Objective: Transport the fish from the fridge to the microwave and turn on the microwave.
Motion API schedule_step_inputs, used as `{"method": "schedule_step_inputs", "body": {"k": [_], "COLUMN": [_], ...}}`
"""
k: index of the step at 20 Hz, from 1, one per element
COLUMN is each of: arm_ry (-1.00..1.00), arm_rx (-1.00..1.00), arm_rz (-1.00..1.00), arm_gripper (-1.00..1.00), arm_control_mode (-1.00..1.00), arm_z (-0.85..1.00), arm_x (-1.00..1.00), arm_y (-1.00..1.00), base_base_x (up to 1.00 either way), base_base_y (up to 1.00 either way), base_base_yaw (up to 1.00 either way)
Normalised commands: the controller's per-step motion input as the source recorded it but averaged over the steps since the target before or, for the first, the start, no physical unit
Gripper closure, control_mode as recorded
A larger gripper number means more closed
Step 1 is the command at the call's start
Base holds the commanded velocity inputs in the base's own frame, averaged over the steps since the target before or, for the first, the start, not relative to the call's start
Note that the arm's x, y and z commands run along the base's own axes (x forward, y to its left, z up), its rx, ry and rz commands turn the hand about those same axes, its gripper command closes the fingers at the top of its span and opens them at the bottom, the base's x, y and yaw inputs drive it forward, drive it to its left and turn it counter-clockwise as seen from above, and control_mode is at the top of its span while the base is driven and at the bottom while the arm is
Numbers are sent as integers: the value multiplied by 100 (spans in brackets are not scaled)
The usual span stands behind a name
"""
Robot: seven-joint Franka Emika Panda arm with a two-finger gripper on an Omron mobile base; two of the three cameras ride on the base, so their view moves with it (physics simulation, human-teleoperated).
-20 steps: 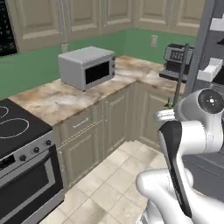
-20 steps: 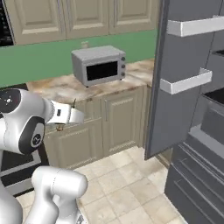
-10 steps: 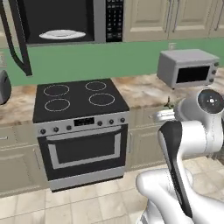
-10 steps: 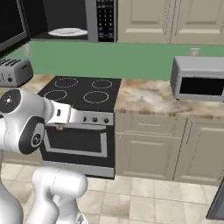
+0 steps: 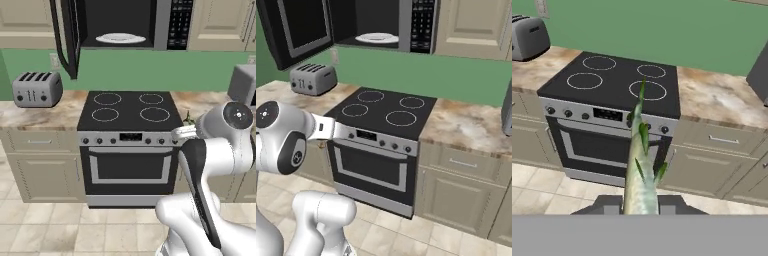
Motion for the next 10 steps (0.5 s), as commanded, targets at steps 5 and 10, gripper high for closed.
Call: {"method": "schedule_step_inputs", "body": {"k": [5,10], "arm_ry": [0,0], "arm_rx": [0,0], "arm_rz": [0,0], "arm_gripper": [100,100], "arm_control_mode": [100,100], "arm_z": [0,0], "arm_x": [0,0], "arm_y": [0,0], "base_base_x": [56,55], "base_base_y": [-4,-13], "base_base_yaw": [16,6]}}
